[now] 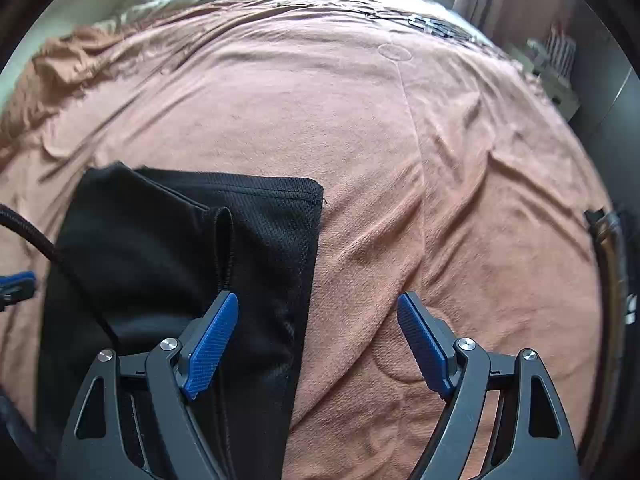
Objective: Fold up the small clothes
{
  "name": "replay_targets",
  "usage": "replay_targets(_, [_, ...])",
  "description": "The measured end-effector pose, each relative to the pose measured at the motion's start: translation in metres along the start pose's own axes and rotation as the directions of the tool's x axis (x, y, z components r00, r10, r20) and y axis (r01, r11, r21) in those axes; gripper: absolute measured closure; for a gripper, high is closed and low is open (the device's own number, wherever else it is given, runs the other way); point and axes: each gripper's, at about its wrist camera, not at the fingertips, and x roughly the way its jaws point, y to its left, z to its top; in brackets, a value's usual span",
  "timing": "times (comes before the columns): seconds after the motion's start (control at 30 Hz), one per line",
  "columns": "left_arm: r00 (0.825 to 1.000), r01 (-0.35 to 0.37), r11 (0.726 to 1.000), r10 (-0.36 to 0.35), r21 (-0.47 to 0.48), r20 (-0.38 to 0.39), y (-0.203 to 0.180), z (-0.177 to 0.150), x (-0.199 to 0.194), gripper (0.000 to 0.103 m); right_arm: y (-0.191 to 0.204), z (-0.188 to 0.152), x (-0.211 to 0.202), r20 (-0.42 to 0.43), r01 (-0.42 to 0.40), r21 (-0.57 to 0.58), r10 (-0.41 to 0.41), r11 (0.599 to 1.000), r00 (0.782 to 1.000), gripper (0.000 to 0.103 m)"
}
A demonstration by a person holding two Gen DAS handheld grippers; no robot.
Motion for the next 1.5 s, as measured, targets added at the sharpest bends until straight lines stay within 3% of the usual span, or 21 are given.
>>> replay_targets(0.07, [1.000, 0.009, 1.000, -0.009, 0.003, -0.006, -0.001, 0.004, 0.003, 0.065, -0.009, 0.000, -0.004, 0.011, -0.097, 0.042, 0.097, 0.994, 0.995, 0.022])
replay_targets(0.2, [1.000, 0.025, 1.000, -0.025, -0.004, -0.016, -0.002, 0.015, 0.014, 0.065, -0.027, -0.004, 0.003, -0.006, -0.302, 0.129, 0.306, 0.945, 0.952, 0.022])
replay_targets(0.27, [1.000, 0.025, 1.000, -0.025, 0.000, -0.019, -0.003, 0.018, 0.018, 0.069, -0.039, -0.004, 0.012, -0.019, -0.342, 0.169, 0.350, 0.924, 0.936, 0.022])
replay_targets(0.37, [0.999, 0.029, 1.000, -0.029, -0.011, -0.030, -0.001, 0.020, 0.025, 0.071, -0.051, -0.003, 0.024, -0.032, -0.405, 0.192, 0.418, 0.894, 0.908, 0.033])
replay_targets(0.47, [0.999, 0.037, 0.999, -0.038, -0.034, -0.032, 0.005, 0.024, 0.030, 0.075, -0.058, 0.001, 0.038, -0.043, -0.409, 0.202, 0.425, 0.890, 0.904, 0.037])
replay_targets(0.6, [0.998, 0.058, 0.997, -0.060, -0.054, -0.028, 0.009, 0.031, 0.033, 0.077, -0.062, 0.006, 0.052, -0.028, -0.488, 0.220, 0.506, 0.845, 0.862, 0.046])
replay_targets(0.7, [0.997, 0.072, 0.994, -0.075, -0.084, -0.023, 0.014, 0.037, 0.038, 0.079, -0.073, 0.011, 0.067, -0.003, -0.584, 0.262, 0.605, 0.769, 0.796, 0.057])
replay_targets(0.87, [0.996, 0.092, 0.989, -0.094, -0.118, -0.006, 0.018, 0.045, 0.044, 0.082, -0.080, 0.016, 0.089, 0.014, -0.657, 0.277, 0.681, 0.701, 0.732, 0.057])
replay_targets(0.93, [0.994, 0.105, 0.985, -0.106, -0.133, 0.002, 0.020, 0.050, 0.048, 0.083, -0.079, 0.020, 0.098, 0.012, -0.670, 0.267, 0.693, 0.692, 0.721, 0.057])
replay_targets(1.0, [0.993, 0.117, 0.983, -0.117, -0.144, 0.009, 0.021, 0.055, 0.052, 0.085, -0.080, 0.022, 0.102, 0.008, -0.673, 0.253, 0.694, 0.695, 0.720, 0.057])
replay_targets(1.07, [0.992, 0.122, 0.980, -0.121, -0.155, 0.015, 0.020, 0.060, 0.056, 0.086, -0.078, 0.027, 0.107, 0.004, -0.662, 0.244, 0.681, 0.709, 0.732, 0.062])
replay_targets(1.13, [0.993, 0.119, 0.980, -0.117, -0.159, 0.021, 0.018, 0.064, 0.059, 0.089, -0.073, 0.030, 0.109, -0.013, -0.626, 0.245, 0.649, 0.740, 0.761, 0.083])
replay_targets(1.2, [0.994, 0.108, 0.981, -0.103, -0.163, 0.040, 0.018, 0.064, 0.058, 0.094, -0.068, 0.031, 0.107, -0.026, -0.603, 0.235, 0.625, 0.762, 0.780, 0.090])
replay_targets(1.37, [0.997, 0.046, 0.993, -0.039, -0.105, 0.069, 0.003, 0.058, 0.050, 0.097, -0.056, 0.031, 0.091, -0.021, -0.544, 0.177, 0.555, 0.820, 0.831, 0.093])
replay_targets(1.5, [0.994, 0.073, 0.992, -0.063, -0.102, 0.094, 0.000, 0.060, 0.031, 0.097, -0.043, 0.032, 0.072, 0.008, -0.512, 0.147, 0.516, 0.847, 0.857, 0.094])
